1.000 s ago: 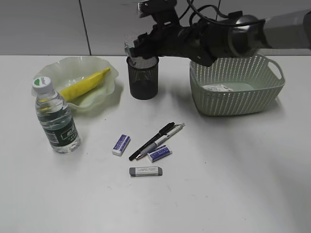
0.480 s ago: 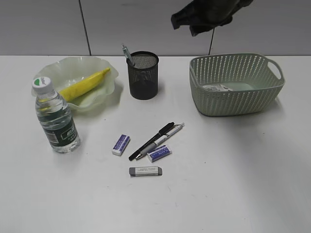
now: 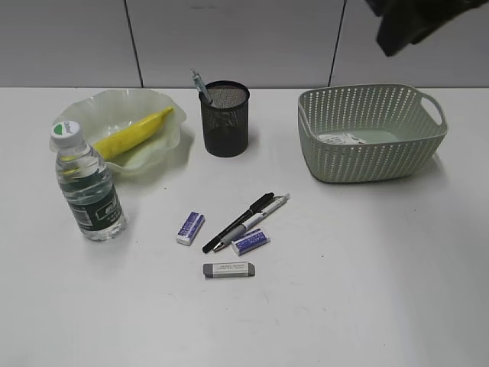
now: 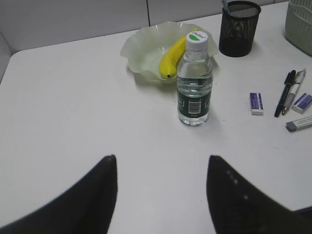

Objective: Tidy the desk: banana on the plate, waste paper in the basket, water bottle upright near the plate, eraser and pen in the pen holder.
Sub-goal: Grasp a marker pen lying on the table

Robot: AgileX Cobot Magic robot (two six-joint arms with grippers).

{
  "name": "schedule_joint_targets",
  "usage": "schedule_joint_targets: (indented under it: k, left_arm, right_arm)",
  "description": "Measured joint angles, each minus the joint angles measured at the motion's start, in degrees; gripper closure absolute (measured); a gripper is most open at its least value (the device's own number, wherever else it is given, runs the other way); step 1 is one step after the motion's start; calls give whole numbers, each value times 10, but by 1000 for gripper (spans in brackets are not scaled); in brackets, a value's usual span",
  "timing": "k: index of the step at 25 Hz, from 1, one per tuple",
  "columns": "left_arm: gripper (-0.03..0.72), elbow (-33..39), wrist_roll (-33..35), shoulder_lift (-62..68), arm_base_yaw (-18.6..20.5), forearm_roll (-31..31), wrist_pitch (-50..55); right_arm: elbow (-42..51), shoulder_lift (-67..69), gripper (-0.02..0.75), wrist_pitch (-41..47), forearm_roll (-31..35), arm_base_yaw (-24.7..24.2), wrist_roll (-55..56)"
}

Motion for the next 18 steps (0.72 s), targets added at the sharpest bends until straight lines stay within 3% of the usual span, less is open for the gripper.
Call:
schedule_joint_targets:
  k: [18]
  left_arm:
    - [253, 0, 0, 0, 0, 0, 0]
  right_arm:
    - [512, -537, 472, 10, 28, 0, -4]
